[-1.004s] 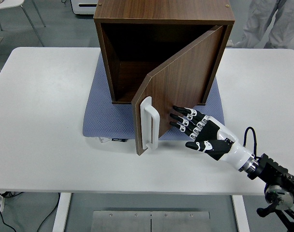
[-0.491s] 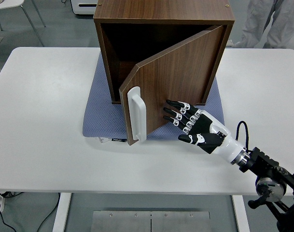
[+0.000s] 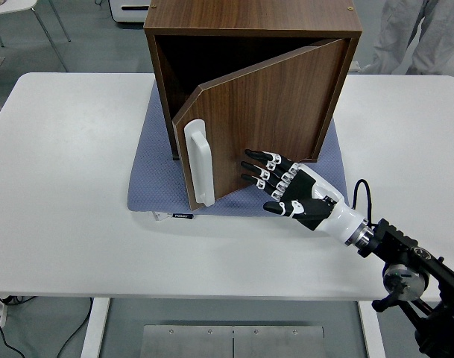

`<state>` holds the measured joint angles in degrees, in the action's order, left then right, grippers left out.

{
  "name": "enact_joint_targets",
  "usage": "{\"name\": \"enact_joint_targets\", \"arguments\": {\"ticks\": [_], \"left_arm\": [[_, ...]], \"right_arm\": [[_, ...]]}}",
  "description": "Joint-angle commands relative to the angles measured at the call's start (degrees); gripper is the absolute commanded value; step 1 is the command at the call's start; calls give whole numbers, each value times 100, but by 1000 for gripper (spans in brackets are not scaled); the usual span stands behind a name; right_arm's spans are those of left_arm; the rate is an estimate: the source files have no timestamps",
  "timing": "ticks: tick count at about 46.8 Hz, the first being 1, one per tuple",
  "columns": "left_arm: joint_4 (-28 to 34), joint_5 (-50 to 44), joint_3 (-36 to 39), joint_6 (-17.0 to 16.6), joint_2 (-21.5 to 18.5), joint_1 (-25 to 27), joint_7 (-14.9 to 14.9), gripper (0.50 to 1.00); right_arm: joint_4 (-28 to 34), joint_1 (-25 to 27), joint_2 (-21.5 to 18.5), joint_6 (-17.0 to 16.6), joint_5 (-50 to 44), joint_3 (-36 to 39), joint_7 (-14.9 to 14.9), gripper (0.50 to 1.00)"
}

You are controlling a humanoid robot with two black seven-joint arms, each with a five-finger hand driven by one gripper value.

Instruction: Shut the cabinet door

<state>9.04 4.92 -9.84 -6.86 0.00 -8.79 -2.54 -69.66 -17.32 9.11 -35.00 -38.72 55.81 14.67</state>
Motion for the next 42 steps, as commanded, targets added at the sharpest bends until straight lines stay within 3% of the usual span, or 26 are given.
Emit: {"name": "enact_joint_targets", "arguments": {"ticks": [1,27,42], "left_arm": [[1,0,0,0,0,0,8,1000],[1,0,0,0,0,0,0,1000],[-7,0,0,0,0,0,0,1000]], "right_arm": [[57,-52,-41,0,5,0,1,1000],[347,-509,-172,0,5,0,1,1000],[734,-729,-515,0,5,-35,1,1000]]}}
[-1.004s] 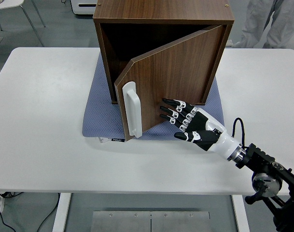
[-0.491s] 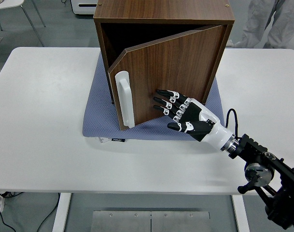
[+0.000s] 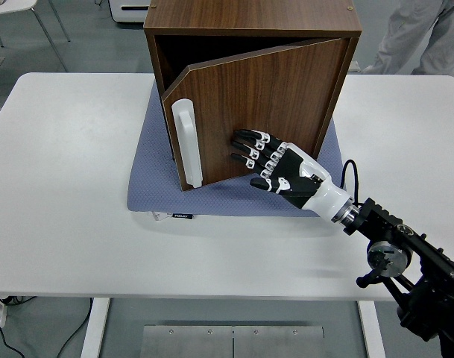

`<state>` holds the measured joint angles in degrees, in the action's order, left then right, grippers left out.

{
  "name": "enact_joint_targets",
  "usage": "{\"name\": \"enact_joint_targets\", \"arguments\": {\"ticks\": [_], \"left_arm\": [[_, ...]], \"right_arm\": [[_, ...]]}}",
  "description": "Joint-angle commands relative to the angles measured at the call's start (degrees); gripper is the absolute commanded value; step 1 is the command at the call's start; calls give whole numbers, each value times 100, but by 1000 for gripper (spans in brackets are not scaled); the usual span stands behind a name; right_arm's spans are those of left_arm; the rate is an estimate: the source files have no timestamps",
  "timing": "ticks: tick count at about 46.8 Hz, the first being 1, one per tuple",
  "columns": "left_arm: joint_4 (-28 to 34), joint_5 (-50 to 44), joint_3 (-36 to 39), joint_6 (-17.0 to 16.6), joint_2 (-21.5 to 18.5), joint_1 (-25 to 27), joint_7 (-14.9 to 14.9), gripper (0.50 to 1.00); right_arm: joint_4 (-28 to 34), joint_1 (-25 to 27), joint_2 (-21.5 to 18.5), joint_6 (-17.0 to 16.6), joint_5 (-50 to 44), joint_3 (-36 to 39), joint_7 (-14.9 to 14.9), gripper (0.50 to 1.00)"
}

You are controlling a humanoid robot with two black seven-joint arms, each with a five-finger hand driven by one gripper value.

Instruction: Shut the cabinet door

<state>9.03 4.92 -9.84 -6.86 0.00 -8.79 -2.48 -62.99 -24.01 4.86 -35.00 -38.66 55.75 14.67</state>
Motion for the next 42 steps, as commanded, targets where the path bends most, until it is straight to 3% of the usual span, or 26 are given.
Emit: {"name": "enact_joint_targets", "arguments": {"ticks": [1,18,42], "left_arm": [[2,0,0,0,0,0,2,1000],[2,0,0,0,0,0,2,1000],[2,0,0,0,0,0,-6,1000]], "right_arm": [[94,-78,-117,0,-1,-55,0,1000],[436,-262,-486,0,-45,-161,0,1000],[1069,-623,-486,0,-28,-125,27,1000]]}}
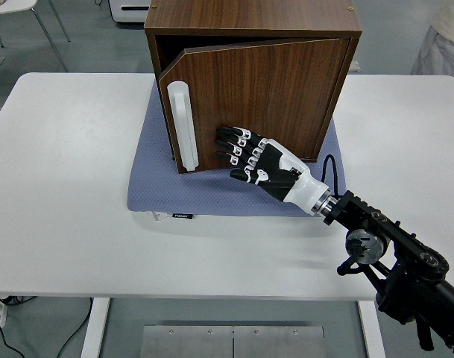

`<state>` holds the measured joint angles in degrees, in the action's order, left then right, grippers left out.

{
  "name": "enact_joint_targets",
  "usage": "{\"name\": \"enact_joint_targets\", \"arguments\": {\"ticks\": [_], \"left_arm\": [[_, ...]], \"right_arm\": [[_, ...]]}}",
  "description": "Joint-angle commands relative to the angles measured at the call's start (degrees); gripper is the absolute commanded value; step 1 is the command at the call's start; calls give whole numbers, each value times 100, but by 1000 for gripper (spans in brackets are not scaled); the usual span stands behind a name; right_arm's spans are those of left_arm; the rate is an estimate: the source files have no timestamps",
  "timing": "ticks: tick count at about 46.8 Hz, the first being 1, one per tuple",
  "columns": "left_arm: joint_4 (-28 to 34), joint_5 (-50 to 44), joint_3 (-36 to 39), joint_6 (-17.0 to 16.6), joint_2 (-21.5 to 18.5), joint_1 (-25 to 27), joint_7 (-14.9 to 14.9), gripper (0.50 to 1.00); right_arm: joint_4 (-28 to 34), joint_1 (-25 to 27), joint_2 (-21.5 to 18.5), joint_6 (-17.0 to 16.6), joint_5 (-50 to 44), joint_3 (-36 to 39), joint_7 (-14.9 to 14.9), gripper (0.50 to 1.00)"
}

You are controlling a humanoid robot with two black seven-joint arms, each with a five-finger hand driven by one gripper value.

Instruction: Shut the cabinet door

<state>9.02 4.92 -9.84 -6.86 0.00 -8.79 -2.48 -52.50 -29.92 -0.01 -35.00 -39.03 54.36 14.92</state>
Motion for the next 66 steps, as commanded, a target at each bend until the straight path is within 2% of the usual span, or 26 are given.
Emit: {"name": "enact_joint_targets", "arguments": {"ticks": [1,40,56,66], "left_arm": [[3,0,0,0,0,0,1,1000],[3,0,0,0,0,0,-7,1000],[-6,0,0,0,0,0,2,1000],[3,0,0,0,0,0,-7,1000]], "right_arm": [[29,-49,1,0,18,14,10,1000],[557,-462,1,0,97,207,63,1000],[583,-541,1,388,281,225,63,1000],[531,-480,1,371,334,207,63,1000]]}}
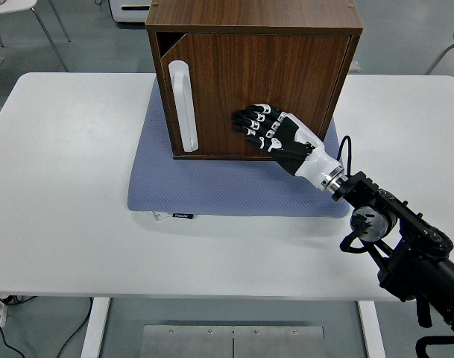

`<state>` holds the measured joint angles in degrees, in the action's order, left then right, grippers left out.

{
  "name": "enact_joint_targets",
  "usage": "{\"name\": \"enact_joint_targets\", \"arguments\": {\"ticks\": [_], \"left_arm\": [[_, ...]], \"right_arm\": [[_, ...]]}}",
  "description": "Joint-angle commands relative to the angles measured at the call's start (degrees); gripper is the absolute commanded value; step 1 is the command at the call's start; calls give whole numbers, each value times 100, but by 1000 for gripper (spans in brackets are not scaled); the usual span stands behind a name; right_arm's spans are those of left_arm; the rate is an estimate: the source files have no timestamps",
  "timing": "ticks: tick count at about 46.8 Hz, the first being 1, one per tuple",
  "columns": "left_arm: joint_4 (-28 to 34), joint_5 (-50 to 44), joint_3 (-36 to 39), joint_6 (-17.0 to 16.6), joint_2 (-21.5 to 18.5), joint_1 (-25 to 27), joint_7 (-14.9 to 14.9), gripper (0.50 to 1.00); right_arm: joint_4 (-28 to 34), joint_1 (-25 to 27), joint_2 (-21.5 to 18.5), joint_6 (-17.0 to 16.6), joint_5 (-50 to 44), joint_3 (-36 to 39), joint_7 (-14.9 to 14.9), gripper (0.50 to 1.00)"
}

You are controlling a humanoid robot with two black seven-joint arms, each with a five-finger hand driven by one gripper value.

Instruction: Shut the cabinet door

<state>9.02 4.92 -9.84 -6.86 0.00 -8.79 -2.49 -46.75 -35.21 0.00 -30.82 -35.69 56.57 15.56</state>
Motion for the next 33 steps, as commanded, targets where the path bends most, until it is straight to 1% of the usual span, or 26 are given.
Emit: {"name": "enact_joint_targets", "arguments": {"ticks": [1,4,8,19,33], "left_arm": [[3,0,0,0,0,0,3,1000],[3,0,0,0,0,0,3,1000],[-6,0,0,0,0,0,3,1000],[3,0,0,0,0,0,-6,1000],[3,0,0,0,0,0,3,1000]], "right_arm": [[-70,58,0,-90,-8,-15,-1,1000],[-158,128,0,-187,0,-24,-1,1000],[-264,243,0,-418,-8,-15,-1,1000],[-879,665,0,-418,0,-6,-1,1000],[-1468,1034,773,-418,0,82,-1,1000]]}}
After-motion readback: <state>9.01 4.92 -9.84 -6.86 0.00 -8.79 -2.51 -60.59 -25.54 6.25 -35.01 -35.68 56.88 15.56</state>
